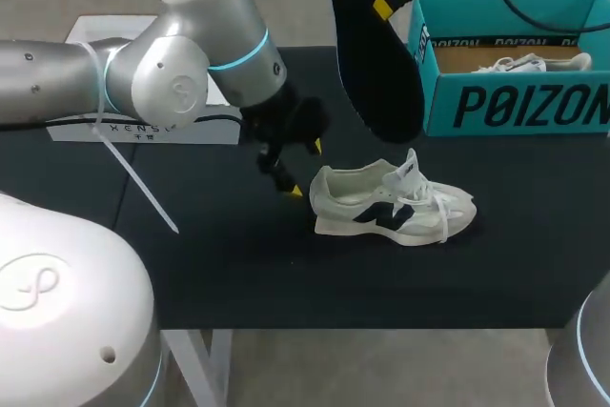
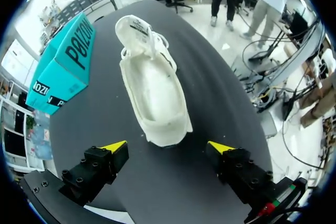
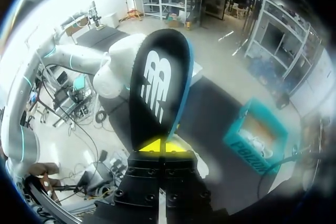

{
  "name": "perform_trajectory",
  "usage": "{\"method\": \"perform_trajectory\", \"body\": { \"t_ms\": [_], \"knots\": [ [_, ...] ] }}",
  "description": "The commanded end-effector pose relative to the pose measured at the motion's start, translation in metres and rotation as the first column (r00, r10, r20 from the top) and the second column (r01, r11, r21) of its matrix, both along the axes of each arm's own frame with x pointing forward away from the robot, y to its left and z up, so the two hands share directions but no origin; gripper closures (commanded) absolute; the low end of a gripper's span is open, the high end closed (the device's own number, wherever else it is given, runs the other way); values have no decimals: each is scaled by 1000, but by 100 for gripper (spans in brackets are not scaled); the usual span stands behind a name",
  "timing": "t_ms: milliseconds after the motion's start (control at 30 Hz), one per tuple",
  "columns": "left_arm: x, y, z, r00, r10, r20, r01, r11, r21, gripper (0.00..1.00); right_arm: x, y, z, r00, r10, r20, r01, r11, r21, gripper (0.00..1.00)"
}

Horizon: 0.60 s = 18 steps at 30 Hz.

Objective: Take the shoe out of the shoebox, open the shoe tongue, remove and reinsert the insole, then place the shoe into the shoebox

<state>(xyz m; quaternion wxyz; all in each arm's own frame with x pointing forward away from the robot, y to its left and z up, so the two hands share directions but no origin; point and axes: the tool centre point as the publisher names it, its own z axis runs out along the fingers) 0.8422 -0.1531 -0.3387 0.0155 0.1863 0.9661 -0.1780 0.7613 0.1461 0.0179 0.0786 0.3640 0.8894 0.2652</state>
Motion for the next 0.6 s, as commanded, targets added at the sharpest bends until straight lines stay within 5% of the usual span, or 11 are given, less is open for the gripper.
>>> {"method": "perform_trajectory", "body": {
  "t_ms": [33, 600],
  "knots": [
    [2, -4, -1, 1000, 0, -1, 0, 1000, 11, 0, -7, -6, 4, 1000, -12, 9, 12, 1000, 1, 100],
    [2, -4, -1, 1000, 0, -1, 0, 1000, 11, 0, -18, -44, 18, 995, -88, 47, 87, 996, 15, 100]
  ]
}}
